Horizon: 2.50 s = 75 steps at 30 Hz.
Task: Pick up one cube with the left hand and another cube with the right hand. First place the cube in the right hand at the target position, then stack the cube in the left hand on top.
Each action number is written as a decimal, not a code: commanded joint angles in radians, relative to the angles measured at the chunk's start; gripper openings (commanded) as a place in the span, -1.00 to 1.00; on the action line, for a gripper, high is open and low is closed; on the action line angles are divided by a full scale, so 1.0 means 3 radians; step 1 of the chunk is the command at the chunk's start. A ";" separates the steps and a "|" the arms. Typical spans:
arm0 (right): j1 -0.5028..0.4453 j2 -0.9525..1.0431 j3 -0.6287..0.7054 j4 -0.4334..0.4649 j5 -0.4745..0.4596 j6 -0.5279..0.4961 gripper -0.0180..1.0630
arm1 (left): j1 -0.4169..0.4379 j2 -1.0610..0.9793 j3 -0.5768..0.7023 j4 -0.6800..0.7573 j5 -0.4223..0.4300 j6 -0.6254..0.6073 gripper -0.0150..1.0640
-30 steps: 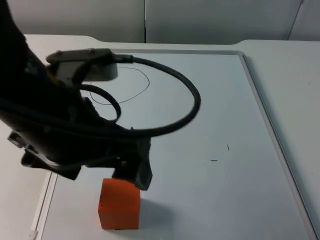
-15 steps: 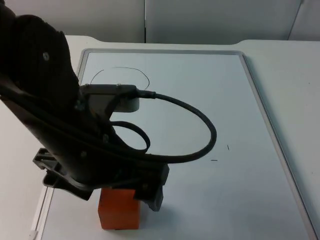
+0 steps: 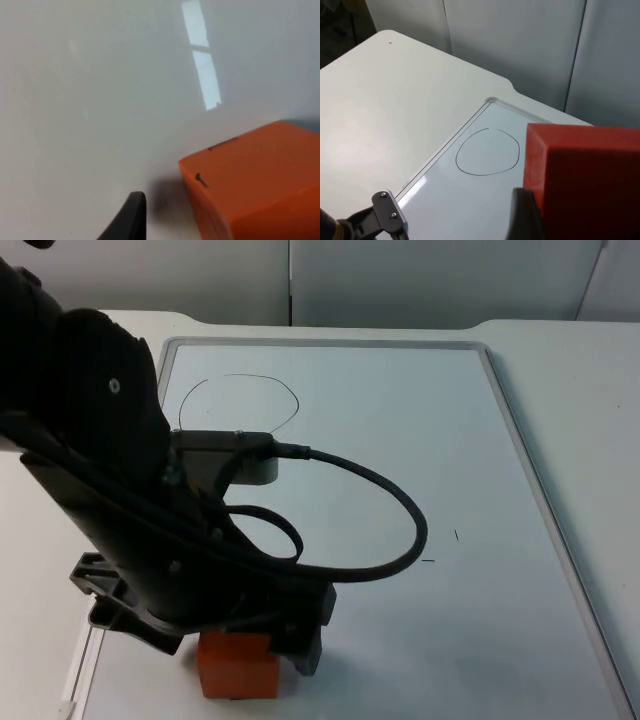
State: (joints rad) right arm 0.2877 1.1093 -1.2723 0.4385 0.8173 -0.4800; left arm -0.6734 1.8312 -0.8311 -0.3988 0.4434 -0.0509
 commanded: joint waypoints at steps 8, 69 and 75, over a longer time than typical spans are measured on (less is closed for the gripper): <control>-0.0032 -0.0020 0.0003 0.0041 -0.0022 -0.0001 -0.97 | -0.0022 0.0023 -0.0020 0.0016 -0.0047 -0.0028 0.77; 0.0055 0.0777 0.0003 0.0013 -0.0015 -0.0084 -0.97 | -0.0022 -0.3581 -0.0014 0.0653 0.0735 -0.0043 -0.69; 0.0405 0.1178 -0.0011 -0.0115 -0.0209 -0.0054 -0.97 | -0.0022 -0.3581 -0.0014 0.0661 0.0735 -0.0043 -0.69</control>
State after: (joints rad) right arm 0.3953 1.4551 -1.2723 0.4079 0.7806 -0.4914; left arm -0.6734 0.7582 -0.8311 -0.2039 0.6747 -0.0559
